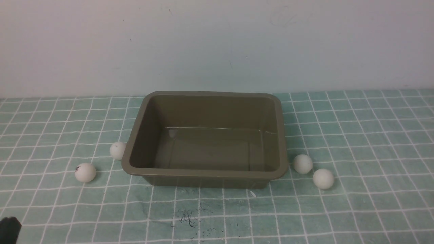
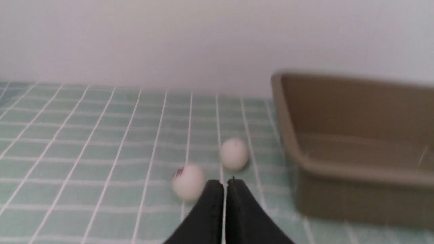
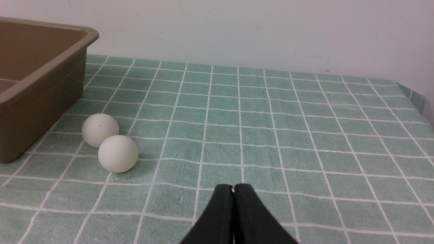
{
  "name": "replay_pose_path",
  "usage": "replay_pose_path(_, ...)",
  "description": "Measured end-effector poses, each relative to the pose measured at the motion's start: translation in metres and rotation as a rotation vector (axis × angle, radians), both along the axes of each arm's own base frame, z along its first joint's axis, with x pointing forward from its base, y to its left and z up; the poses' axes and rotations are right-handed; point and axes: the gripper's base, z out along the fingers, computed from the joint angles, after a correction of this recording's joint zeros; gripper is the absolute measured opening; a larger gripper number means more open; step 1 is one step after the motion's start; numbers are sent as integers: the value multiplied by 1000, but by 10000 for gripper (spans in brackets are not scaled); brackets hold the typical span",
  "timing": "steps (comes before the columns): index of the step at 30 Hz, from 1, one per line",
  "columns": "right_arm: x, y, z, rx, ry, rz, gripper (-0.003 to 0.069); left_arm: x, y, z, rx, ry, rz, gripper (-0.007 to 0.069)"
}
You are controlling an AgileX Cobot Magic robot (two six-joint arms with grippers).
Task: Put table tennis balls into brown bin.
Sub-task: 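Reach for and grasp a ping pong ball on the table beside the basket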
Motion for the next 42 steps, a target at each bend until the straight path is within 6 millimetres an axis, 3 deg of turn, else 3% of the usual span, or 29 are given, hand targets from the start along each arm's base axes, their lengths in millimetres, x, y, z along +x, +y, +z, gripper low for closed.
replay_pose_path(6,0,0,1,14,-18,1,-14,-4,9,28,-152,-309,78,-5)
replay_pose_path(9,2,4,13,313,-161,8,-14,-7,10,43,-260,-377,69,-5)
replay_pose_path(12,2,3,26,647,-293,-3,-14,0,6,65,-248,-263,34,-5)
replay_pose_path(14,1,1,31,782,-356,-14,-14,12,1,82,-222,-101,4,-5)
replay_pose_path(17,1,-2,35,834,-401,-22,-14,28,-4,95,-190,86,-25,-5)
replay_pose_path(18,0,-3,37,856,-425,-26,-14,46,-8,106,-155,288,-57,-5)
replay_pose_path(20,0,-4,38,868,-440,-28,-14,68,-12,115,-102,489,-95,-5)
replay_pose_path(21,0,-4,38,869,-440,-29,-14,69,-12,118,-94,478,-96,-5)
replay_pose_path(26,0,10,48,806,-172,32,-14,128,-17,111,58,856,-209,-5)
replay_pose_path(30,9,18,91,539,101,75,-14,167,-18,93,133,1037,-273,-5)
replay_pose_path(35,39,24,128,289,410,143,-14,203,-14,70,188,1140,-272,-3)
replay_pose_path(38,51,27,134,234,470,184,-14,215,-12,60,225,1150,-255,16)
replay_pose_path(42,65,33,135,252,512,250,-14,238,-4,42,281,1107,-170,117)
